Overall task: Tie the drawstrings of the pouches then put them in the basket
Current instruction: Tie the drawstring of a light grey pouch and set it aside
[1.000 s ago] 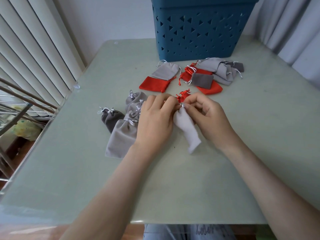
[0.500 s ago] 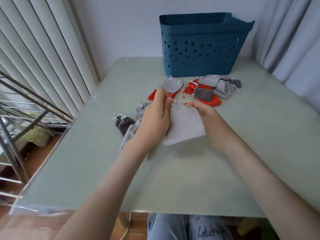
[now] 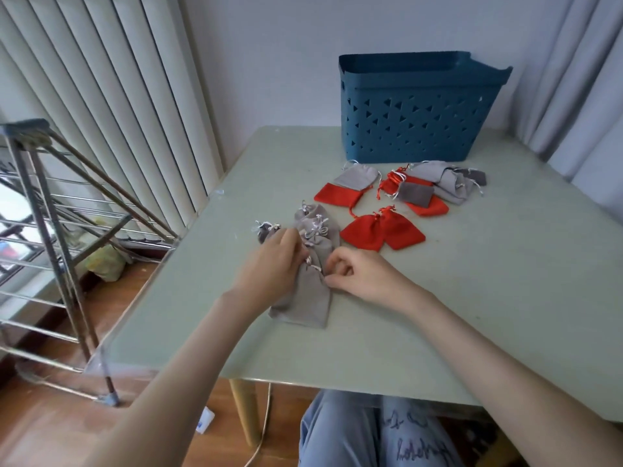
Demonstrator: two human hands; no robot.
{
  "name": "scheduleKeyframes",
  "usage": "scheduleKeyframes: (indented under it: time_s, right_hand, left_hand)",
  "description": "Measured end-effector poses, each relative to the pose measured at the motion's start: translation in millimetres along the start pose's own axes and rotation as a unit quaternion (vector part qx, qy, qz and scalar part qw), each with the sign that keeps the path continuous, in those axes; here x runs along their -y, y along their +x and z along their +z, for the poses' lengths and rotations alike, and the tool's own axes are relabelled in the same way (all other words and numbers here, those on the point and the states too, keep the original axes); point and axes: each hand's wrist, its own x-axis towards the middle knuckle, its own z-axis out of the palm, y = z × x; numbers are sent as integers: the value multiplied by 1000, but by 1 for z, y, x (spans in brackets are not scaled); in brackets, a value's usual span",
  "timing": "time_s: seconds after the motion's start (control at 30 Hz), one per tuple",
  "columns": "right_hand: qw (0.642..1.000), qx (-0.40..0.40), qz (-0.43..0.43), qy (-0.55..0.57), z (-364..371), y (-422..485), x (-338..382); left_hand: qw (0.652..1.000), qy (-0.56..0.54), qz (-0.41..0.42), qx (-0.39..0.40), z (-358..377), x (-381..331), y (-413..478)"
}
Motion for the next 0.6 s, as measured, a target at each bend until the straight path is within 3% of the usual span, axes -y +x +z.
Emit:
scheduleKeyframes:
  time_s: [0.1, 0.27, 0.43, 0.6]
  right_hand:
    - [1000, -16, -2, -4, -1, 4, -1]
    - [999, -37, 7, 8, -18, 11, -2]
    - [987, -147, 52, 39, -53, 25, -27]
    - [955, -271, 96, -77, -98, 55, -86]
  left_hand:
    - [997, -11, 22, -76, -4, -4, 8]
    - [993, -41, 22, -106, -4, -40, 39]
    - [996, -81, -15, -20, 18, -73, 80]
    - [996, -25, -51, 74, 43, -90, 115]
